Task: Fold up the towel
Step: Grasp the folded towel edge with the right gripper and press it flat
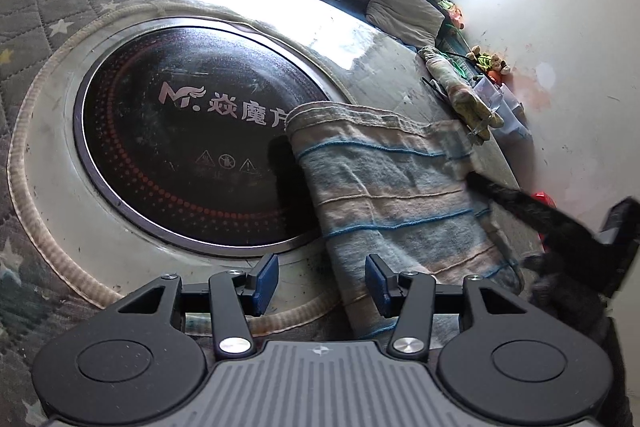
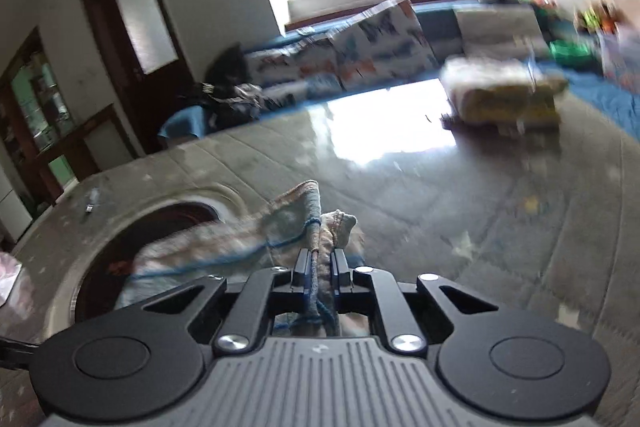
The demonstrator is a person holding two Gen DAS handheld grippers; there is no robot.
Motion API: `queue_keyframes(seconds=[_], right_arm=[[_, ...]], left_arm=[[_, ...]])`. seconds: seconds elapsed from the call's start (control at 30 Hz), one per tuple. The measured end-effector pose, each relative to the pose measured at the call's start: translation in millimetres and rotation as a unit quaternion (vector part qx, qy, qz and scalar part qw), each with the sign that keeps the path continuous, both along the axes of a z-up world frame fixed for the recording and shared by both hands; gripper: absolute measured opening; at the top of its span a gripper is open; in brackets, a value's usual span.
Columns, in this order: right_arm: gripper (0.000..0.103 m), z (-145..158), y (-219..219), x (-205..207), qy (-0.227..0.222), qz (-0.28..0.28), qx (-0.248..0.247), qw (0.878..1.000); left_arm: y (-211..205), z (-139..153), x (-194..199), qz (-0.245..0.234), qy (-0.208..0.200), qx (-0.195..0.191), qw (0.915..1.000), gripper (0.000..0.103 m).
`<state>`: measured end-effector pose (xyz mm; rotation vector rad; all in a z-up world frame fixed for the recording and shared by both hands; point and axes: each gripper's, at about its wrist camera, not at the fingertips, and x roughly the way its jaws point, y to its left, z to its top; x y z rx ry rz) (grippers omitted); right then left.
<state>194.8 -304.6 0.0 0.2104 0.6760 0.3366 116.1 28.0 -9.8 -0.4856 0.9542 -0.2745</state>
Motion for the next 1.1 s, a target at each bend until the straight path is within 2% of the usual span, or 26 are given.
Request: queue_keyframes(seconds=[0.03,0.1,0.27,0.37,0.43,0.57,0.67,0.8,0.9,1.0,1.07,1.1], right_arm=[[0.016,-4.5,-1.9,1.3,0.008,0.002,0.006,1.000],[0.018,-3.3,-6.2,-2.5,0.005,0.004,0.015,1.000],[0.021,16.5,-9.9,-22.5,-0.018,0.032,-0.005,0.999],[0.021,18.8,-20.7,-37.4,-0.004,0.036,-0.009,0.999],[0.021,16.7,-29.2,-48.2,0.008,0.030,-0.004,0.999],[0.021,6.1,-40.4,-68.9,0.029,0.023,0.003,0.999],[0.021,0.9,-44.4,-81.5,0.036,0.011,0.020,0.999],[0.021,-3.2,-42.5,-94.2,0.039,0.008,0.034,0.999],[0.021,-4.6,-37.4,-101.9,0.040,0.013,0.033,0.999],[0.021,-5.2,-30.9,-111.2,0.040,0.023,0.021,0.999],[0.021,-2.9,-26.1,-117.0,0.037,0.029,0.008,0.999],[0.021,-0.4,-23.5,-119.4,0.035,0.030,0.001,0.999]], left_arm=[[0.6,0.6,-0.5,-0.001,-0.001,0.002,1.0000,0.052],[0.9,3.5,-0.7,-0.004,-0.005,0.005,1.0000,0.052],[-5.6,15.8,-5.6,-0.027,-0.026,0.004,0.9993,0.052],[-17.8,23.2,-14.1,-0.059,-0.043,0.014,0.9972,0.055],[-26.2,25.2,-20.6,-0.081,-0.049,0.021,0.9952,0.062],[-39.9,21.7,-29.5,-0.107,-0.051,0.034,0.9924,0.063],[-45.0,14.3,-31.0,-0.107,-0.041,0.045,0.9924,0.059],[-39.5,9.4,-34.4,-0.108,-0.035,0.050,0.9923,0.034],[-32.0,10.6,-36.1,-0.103,-0.036,0.058,0.9923,0.025],[-22.6,17.3,-39.9,-0.092,-0.048,0.073,0.9919,0.023],[-20.8,22.2,-45.8,-0.098,-0.057,0.081,0.9903,0.026],[-21.4,24.0,-49.4,-0.102,-0.060,0.085,0.9893,0.031]])
